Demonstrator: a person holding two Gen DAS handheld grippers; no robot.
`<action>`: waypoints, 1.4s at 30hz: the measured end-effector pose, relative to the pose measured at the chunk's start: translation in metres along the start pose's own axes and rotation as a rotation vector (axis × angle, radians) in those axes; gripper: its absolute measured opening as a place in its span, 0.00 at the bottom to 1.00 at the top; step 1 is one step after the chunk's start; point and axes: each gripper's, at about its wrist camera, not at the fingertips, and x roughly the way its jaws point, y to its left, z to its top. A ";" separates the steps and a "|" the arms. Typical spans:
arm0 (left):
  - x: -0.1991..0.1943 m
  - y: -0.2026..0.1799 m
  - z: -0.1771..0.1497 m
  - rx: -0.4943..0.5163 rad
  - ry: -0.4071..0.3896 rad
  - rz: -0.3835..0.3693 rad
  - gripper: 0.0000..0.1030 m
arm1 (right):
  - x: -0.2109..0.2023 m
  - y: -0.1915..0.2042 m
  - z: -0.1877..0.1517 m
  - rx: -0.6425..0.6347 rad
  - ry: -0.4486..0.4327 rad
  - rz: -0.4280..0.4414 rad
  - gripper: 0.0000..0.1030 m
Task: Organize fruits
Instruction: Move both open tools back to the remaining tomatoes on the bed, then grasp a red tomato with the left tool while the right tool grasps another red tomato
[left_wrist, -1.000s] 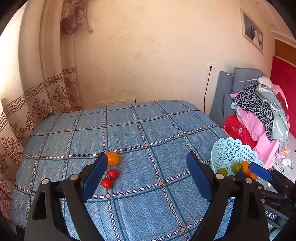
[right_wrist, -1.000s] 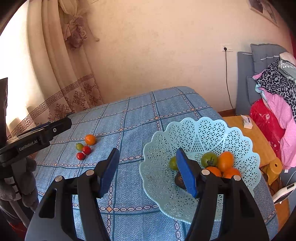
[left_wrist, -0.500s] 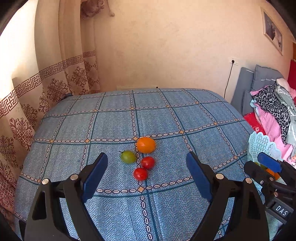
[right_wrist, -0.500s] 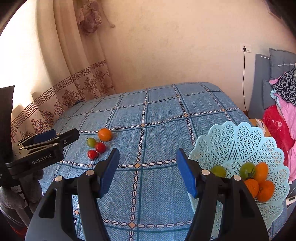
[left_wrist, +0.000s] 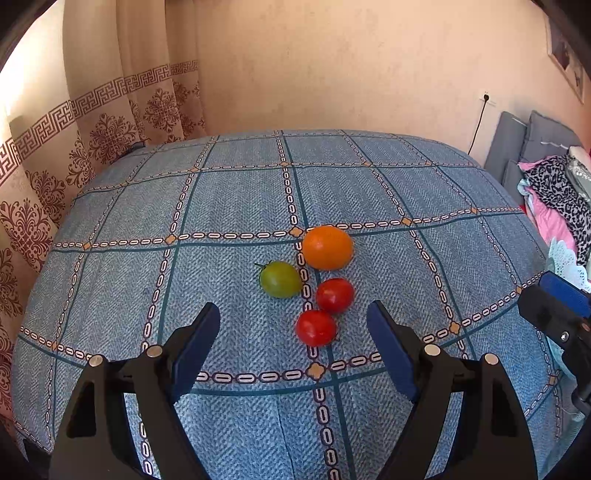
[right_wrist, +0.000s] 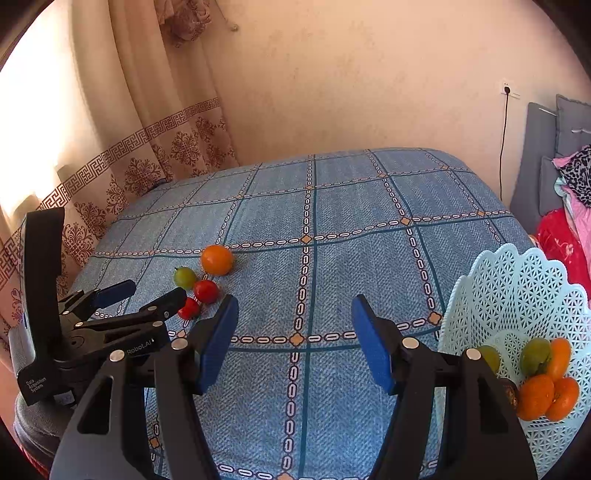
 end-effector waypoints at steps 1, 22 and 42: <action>0.003 0.001 0.000 0.000 0.006 -0.001 0.79 | 0.002 0.000 0.000 0.001 0.004 0.001 0.63; 0.036 -0.012 -0.014 0.036 0.067 -0.018 0.50 | 0.039 0.011 0.007 -0.004 0.066 0.052 0.63; -0.008 0.035 -0.007 -0.092 0.005 -0.021 0.27 | 0.076 0.043 0.014 -0.059 0.145 0.123 0.51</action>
